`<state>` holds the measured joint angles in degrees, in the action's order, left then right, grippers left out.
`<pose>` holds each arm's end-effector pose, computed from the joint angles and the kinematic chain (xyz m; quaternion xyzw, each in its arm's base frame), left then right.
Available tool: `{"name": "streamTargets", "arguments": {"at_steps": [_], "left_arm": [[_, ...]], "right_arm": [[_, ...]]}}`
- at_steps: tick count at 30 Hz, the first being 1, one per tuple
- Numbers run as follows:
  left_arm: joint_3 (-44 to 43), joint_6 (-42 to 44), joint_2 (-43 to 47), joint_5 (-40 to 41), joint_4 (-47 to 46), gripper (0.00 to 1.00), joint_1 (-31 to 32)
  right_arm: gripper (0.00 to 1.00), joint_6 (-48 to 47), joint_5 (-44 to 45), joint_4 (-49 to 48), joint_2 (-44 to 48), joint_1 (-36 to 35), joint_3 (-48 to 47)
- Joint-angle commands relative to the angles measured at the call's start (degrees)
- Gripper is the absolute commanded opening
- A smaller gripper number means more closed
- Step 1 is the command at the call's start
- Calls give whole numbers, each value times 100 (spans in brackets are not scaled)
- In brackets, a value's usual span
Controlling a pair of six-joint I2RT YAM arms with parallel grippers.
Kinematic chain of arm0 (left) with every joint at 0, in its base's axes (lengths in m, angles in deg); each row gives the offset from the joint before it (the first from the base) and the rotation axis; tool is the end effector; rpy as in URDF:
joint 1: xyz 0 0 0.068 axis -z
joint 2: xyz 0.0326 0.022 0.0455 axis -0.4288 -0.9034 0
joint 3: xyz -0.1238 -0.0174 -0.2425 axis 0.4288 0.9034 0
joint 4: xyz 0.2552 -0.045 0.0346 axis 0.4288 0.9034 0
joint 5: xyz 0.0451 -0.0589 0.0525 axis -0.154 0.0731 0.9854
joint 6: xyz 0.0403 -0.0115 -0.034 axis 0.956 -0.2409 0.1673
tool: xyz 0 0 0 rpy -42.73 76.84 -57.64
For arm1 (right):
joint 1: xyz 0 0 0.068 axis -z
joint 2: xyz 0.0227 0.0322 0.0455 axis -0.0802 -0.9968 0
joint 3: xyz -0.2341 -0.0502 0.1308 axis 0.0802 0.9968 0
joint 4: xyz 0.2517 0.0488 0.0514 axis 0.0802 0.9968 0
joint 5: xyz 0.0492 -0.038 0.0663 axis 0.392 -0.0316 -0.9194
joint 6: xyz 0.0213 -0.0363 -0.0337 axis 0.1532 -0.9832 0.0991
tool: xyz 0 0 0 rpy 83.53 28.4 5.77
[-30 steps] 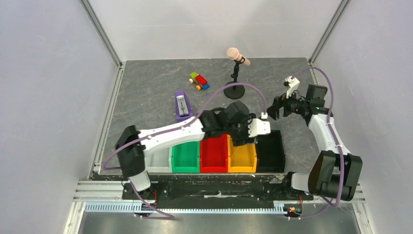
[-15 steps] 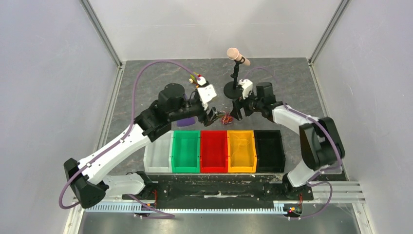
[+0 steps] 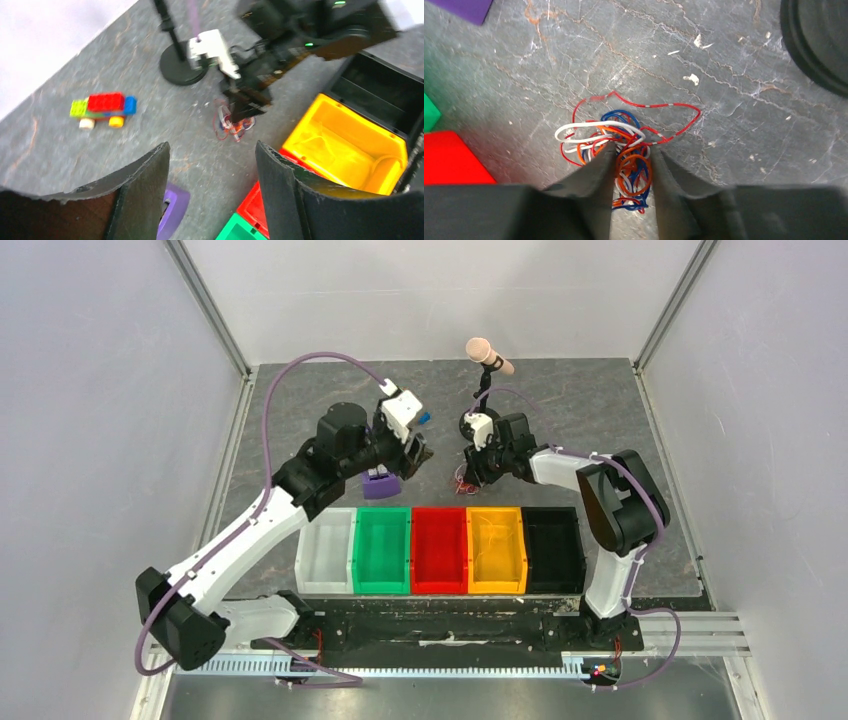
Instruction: Untangle the cables
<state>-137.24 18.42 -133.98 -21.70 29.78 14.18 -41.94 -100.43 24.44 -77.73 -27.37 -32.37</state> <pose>0.2038 -0.1770 0.3744 0.3931 0.6977 -0.2171 0.5582 0.3466 0.1618 0.1485 -0.2802 0.8666 0.2603 0.3207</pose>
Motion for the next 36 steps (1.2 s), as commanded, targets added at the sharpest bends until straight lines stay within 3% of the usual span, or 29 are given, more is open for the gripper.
{"name": "streamTargets", "arguments": {"at_steps": [1, 3, 4, 12, 16, 27, 36], "left_arm": [[-258, -941, -168, -265, 95, 68, -605], [-165, -981, -108, -616, -19, 67, -652], [-120, -1030, -101, -732, -74, 67, -653], [-370, -1075, -694, -1443, -182, 67, -644], [-461, -1693, -1044, -1613, -825, 66, -623], [-565, -3118, -1833, -1789, -1847, 64, -337], [-634, -3679, -2239, -1682, -2108, 52, -266]], "right_arm": [[22, -290, -269, 62, 246, 46, -24], [3, -397, -533, 32, 558, 127, 28], [0, -471, -679, 15, 720, 160, 45], [0, -926, -1414, -108, 2166, 255, 345], [0, -809, -1259, -303, 2589, 240, 527], [0, -932, -778, -86, 2808, 98, 434], [0, -915, -967, -119, 3016, 41, 565]]}}
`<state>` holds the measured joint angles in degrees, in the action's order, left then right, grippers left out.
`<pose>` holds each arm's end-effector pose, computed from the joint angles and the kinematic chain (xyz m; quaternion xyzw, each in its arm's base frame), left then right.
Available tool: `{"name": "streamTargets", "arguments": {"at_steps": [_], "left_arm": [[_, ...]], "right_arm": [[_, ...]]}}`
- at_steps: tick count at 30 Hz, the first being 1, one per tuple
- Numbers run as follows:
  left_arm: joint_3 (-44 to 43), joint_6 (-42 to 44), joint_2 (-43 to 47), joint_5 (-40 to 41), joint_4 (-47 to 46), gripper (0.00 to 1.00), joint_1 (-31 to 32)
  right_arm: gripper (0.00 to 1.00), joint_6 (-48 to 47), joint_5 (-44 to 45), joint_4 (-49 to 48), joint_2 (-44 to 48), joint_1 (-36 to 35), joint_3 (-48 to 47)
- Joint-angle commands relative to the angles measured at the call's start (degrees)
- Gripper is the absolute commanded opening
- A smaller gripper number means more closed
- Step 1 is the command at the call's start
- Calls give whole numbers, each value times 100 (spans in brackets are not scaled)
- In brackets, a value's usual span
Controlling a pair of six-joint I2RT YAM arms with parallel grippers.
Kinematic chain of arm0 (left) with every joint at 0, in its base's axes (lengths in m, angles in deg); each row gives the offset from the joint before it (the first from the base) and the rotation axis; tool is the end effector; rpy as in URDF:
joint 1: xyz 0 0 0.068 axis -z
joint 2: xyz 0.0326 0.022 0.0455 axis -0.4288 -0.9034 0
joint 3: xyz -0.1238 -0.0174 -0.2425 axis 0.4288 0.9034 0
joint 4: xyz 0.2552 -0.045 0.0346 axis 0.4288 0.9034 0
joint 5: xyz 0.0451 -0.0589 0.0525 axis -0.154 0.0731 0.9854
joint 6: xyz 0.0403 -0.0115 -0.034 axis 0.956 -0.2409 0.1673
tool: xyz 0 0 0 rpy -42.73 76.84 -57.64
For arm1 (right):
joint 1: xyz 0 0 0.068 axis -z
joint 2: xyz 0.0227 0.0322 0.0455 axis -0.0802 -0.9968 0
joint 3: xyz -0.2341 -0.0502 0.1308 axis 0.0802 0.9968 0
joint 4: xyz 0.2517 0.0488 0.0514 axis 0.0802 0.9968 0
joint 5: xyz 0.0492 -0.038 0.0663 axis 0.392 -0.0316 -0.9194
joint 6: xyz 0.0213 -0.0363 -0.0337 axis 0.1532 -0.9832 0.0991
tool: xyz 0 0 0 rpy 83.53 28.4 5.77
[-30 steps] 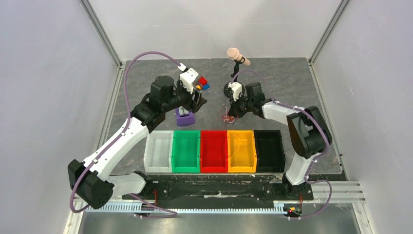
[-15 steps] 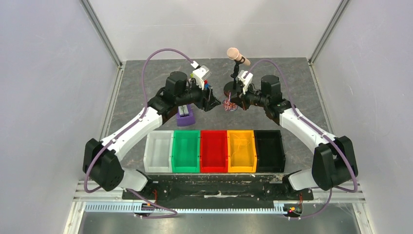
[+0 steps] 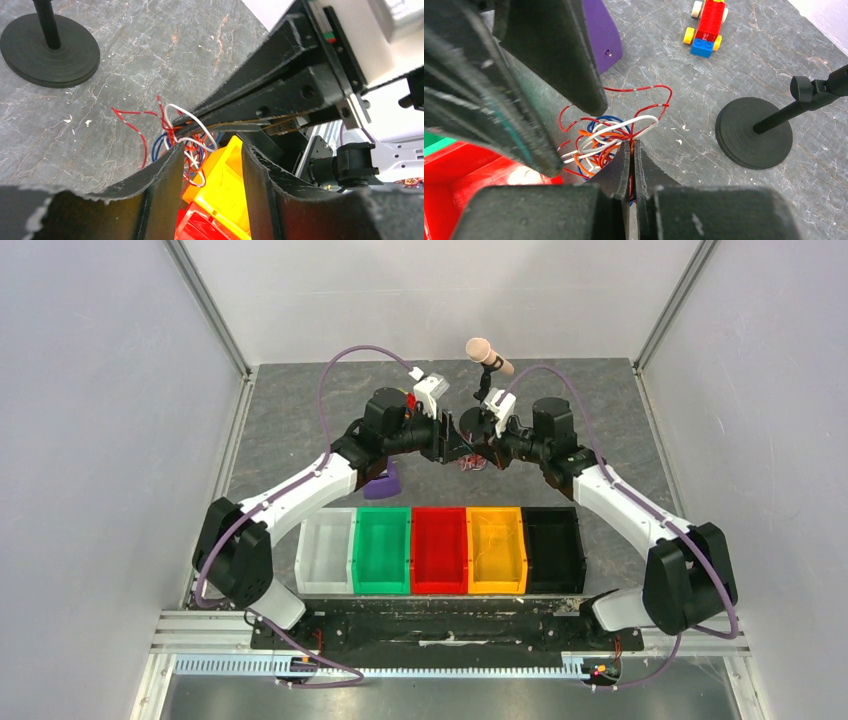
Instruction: Untangle the cables
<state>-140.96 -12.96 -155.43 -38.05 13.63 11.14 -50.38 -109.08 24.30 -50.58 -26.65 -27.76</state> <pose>0.2837 -0.2303 0.3153 0.2480 0.7605 -0.4365 0.4119 0.2871 0.1376 0.2832 -0.3823 0.7231 0.2901 0.4968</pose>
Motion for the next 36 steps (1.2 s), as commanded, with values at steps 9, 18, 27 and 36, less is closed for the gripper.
{"name": "streamTargets", "arguments": {"at_steps": [9, 18, 27, 36], "left_arm": [[-74, -1218, -276, -532, -1125, 39, 38], [35, -1611, -335, -774, -1436, 37, 38], [302, -1782, -162, -410, -1363, 51, -47], [517, -1967, 210, -397, -1563, 56, -81]], "right_arm": [[0, -54, -317, -177, 432, -46, 227], [0, 17, -466, -366, 510, -45, 328], [0, -14, -352, -397, 590, -46, 375], [0, 88, -120, -476, 608, -26, 468]]}}
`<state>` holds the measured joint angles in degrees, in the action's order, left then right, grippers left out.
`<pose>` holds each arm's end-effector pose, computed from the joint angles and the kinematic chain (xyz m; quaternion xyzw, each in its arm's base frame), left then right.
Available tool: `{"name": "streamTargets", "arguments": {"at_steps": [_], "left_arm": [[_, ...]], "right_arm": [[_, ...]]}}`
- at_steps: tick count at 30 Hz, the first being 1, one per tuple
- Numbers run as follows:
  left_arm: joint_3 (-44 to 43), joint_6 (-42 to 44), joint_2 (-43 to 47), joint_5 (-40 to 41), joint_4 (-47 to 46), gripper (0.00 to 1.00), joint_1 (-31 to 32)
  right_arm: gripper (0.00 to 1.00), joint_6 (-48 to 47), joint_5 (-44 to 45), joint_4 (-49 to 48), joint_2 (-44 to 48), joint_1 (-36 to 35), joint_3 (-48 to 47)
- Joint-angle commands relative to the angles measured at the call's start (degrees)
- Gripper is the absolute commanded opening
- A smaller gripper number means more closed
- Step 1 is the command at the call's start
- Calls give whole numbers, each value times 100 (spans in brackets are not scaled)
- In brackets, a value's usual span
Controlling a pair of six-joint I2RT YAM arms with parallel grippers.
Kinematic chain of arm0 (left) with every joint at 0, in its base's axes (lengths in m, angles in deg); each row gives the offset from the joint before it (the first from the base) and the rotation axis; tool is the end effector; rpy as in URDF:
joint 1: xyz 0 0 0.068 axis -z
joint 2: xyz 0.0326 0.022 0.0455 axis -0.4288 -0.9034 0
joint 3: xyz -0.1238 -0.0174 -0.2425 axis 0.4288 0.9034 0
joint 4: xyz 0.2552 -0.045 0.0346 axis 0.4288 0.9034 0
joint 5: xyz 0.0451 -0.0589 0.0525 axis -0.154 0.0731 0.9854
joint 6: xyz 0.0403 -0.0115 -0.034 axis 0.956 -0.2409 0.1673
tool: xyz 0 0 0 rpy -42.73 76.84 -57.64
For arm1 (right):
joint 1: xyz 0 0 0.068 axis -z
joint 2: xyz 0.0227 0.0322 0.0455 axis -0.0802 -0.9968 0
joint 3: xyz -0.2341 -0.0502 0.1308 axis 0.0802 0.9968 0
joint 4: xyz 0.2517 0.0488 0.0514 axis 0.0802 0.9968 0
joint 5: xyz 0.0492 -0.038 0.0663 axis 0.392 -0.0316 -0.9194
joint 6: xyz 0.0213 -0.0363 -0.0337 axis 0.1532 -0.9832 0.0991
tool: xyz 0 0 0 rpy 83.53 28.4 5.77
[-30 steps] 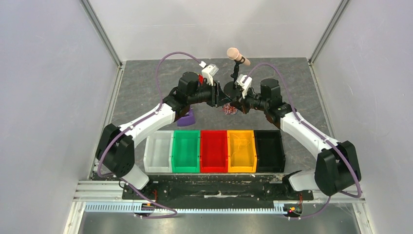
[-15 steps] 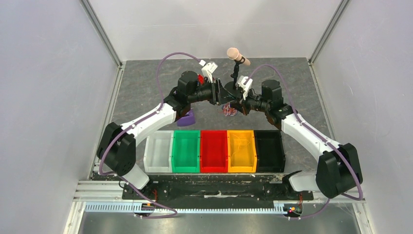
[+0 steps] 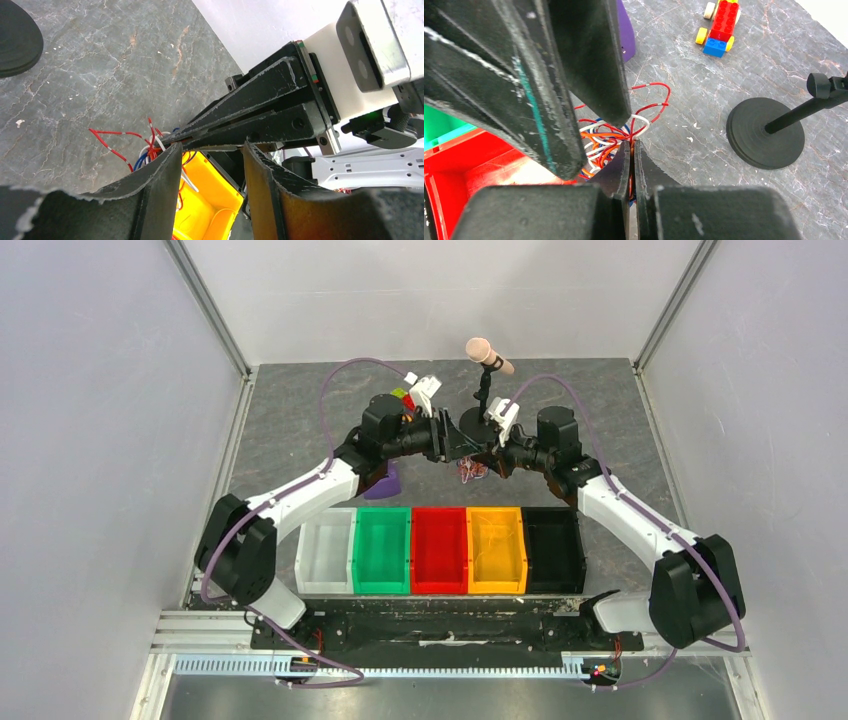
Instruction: Untangle the cables
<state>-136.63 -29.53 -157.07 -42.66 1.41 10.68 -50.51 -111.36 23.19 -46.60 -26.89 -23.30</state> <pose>0.2880 -0.2329 0.3009 0.1675 0.7488 -0.5292 0.3621 0.2688 0.1328 0.2788 -0.3936 0.7109 0.3056 0.4963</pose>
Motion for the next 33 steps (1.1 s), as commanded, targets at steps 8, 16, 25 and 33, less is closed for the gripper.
{"name": "streamTargets", "arguments": {"at_steps": [8, 16, 25, 33], "left_arm": [[114, -373, 465, 151, -326, 59, -113], [237, -410, 458, 164, -108, 59, -163], [254, -921, 158, -139, -555, 48, -17], [322, -1193, -25, -313, -794, 43, 145]], "right_arm": [[0, 122, 225, -346, 204, 9, 79], [0, 256, 142, -410, 202, 22, 38], [0, 373, -84, -488, 259, 22, 62], [0, 452, -239, -618, 348, 22, 106]]}}
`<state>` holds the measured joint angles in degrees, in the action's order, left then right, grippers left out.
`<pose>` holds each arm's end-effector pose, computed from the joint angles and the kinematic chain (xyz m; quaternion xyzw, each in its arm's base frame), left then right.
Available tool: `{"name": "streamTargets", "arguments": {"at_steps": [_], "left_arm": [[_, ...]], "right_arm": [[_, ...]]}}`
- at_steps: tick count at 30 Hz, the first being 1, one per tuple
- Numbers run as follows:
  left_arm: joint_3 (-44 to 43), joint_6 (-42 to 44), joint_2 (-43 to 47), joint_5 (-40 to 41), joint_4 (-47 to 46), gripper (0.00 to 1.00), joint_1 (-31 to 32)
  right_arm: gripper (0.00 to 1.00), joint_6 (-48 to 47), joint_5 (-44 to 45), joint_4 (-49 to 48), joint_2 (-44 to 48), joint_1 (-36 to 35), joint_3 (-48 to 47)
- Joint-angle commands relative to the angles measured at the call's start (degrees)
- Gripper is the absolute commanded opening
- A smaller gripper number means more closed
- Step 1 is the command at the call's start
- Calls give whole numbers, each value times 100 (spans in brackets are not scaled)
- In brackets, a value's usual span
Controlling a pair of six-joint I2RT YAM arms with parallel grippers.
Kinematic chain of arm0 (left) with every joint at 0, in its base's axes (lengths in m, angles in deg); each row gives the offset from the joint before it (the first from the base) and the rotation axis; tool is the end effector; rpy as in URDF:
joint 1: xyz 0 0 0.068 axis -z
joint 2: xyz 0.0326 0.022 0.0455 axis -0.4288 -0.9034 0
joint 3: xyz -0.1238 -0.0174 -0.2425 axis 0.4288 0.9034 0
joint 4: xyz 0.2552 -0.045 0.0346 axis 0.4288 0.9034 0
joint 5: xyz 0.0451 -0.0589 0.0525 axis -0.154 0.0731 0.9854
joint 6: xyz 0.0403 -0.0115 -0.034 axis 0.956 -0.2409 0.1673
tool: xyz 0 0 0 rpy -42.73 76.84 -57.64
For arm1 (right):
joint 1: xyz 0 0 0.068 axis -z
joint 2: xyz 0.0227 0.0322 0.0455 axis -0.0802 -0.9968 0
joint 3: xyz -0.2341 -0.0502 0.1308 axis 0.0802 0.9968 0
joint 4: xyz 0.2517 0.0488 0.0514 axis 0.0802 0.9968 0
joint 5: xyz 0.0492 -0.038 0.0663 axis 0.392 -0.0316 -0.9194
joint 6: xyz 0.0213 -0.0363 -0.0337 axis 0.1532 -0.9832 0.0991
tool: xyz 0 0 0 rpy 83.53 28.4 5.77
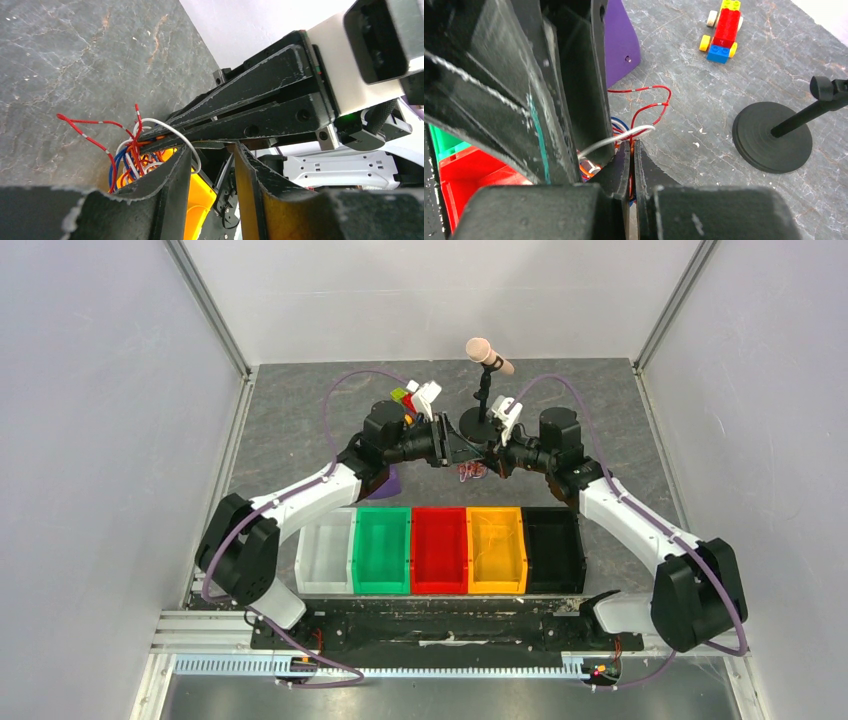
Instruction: Untangle the cables
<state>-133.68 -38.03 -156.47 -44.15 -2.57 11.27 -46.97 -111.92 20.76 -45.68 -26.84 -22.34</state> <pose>0.2810 -0.2334 0.2938 0.1272 0.7480 -0.5670 0.3206 0.2663 0.1318 0.2816 -0.3756 0.7089 0.3227 0.5022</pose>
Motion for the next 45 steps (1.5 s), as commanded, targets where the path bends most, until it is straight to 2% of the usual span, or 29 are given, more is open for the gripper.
{"name": "streamTargets", "arguments": {"at_steps": [1, 6, 11, 14, 15, 24, 30, 36, 45], "left_arm": [[35, -353, -89, -127, -395, 44, 95], [59, -328, -82, 0, -338, 51, 95], [64, -466, -81, -256, -677, 28, 95], [-3, -440, -46, -505, -936, 4, 113], [-45, -421, -6, -561, -985, 2, 113], [-613, 216, 302, -877, -731, 2, 95], [-1016, 665, 346, -810, -335, 2, 60], [-1562, 1051, 349, -821, 84, 2, 60], [-3121, 1870, 387, -828, 1160, 2, 59]], "right_arm": [[0, 106, -185, -385, 284, 24, 18], [0, 115, -317, -441, 425, 18, 202], [0, 83, -353, -511, 443, 19, 373], [0, 80, -270, -594, 317, 68, 465], [2, 80, -254, -604, 247, 102, 466], [14, -377, -58, -605, -762, 661, 528], [15, -585, 39, -582, -1334, 1139, 525], [12, -1339, 392, -195, -1665, 1397, 475], [16, -1827, 822, 114, -2197, 1550, 330]]}}
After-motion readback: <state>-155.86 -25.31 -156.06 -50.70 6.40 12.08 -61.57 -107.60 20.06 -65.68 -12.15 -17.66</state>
